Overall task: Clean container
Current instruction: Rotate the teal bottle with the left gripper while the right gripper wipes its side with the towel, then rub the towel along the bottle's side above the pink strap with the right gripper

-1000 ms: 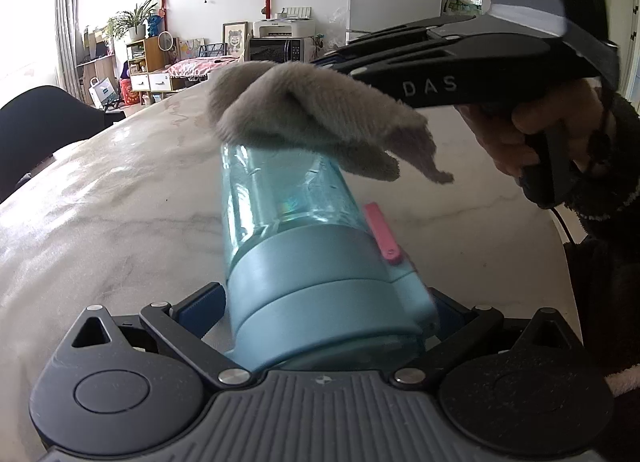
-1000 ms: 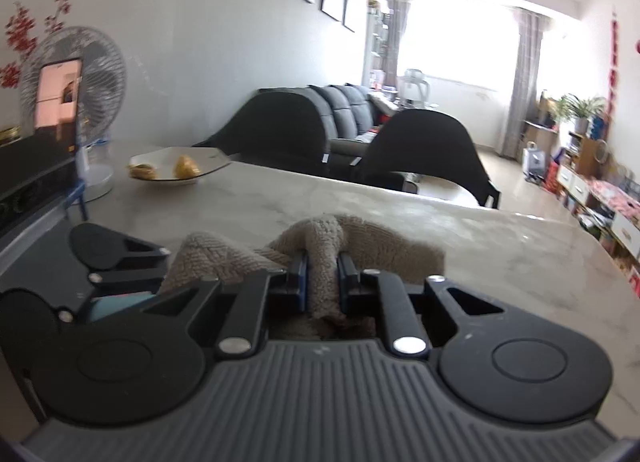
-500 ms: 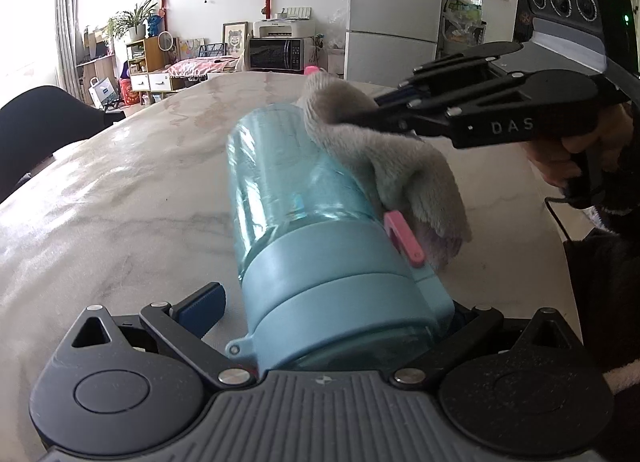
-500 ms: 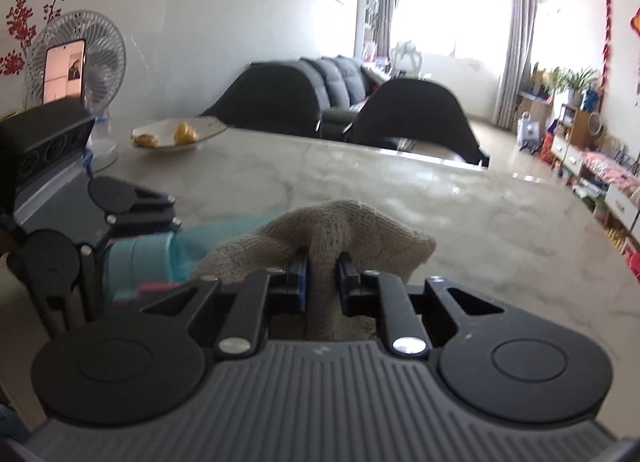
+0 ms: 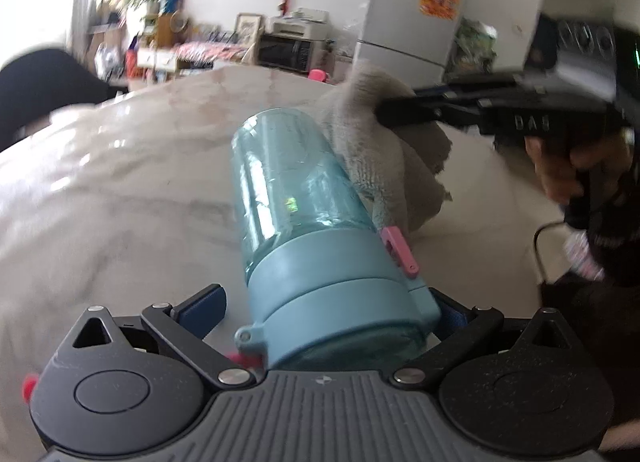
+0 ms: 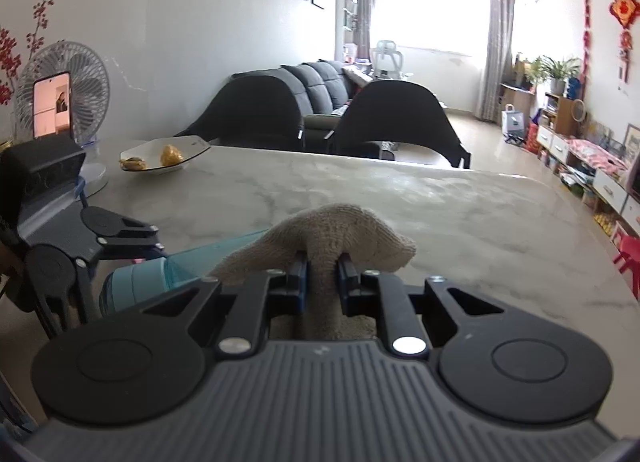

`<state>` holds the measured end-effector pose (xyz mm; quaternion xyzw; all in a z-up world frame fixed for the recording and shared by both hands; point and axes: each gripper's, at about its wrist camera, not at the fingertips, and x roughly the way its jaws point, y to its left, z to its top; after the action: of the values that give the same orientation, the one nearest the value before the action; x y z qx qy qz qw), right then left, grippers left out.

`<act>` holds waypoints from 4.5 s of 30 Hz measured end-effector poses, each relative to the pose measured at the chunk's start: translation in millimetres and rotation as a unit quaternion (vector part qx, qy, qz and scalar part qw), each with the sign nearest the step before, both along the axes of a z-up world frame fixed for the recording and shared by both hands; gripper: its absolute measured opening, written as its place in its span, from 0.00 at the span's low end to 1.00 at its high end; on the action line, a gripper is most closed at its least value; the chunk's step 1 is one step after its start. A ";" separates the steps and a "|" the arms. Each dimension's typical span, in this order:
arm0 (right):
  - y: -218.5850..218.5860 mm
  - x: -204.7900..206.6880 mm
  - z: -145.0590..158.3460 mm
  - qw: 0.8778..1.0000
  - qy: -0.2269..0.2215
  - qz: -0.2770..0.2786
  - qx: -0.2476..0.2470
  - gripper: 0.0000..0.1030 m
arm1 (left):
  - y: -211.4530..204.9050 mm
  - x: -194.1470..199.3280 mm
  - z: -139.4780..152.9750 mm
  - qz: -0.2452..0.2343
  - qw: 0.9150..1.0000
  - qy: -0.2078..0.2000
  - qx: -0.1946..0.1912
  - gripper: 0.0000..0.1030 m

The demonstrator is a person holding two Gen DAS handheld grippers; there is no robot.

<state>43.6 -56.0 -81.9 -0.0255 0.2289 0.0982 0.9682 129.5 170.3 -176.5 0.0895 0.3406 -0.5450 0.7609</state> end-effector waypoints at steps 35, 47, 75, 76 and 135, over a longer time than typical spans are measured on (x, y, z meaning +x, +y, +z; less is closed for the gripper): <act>11.3 6.8 18.6 1.000 -0.007 0.002 0.013 0.20 | -53.4 -53.7 49.1 -0.052 0.960 -0.210 0.177 0.78; -7.3 -7.1 -3.3 0.997 0.053 0.005 0.063 0.75 | -62.5 -88.3 39.2 -0.060 0.933 -0.309 0.175 0.78; 34.5 12.5 -2.7 0.997 -0.023 0.060 -0.051 0.15 | -56.6 -90.7 53.6 -0.010 0.960 -0.245 0.135 0.80; 32.9 12.2 -2.5 0.997 -0.023 0.060 -0.048 0.15 | -53.7 -86.2 55.1 0.002 0.968 -0.222 0.121 0.80; 31.5 16.2 -21.0 0.994 -0.097 0.015 -0.049 0.19 | -22.3 -45.5 8.3 0.037 0.992 -0.116 0.035 0.65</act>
<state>59.8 -24.5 -102.8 -0.0860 0.1384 0.0987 0.9817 84.0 148.0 -168.2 0.1664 0.2718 -0.4905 0.8111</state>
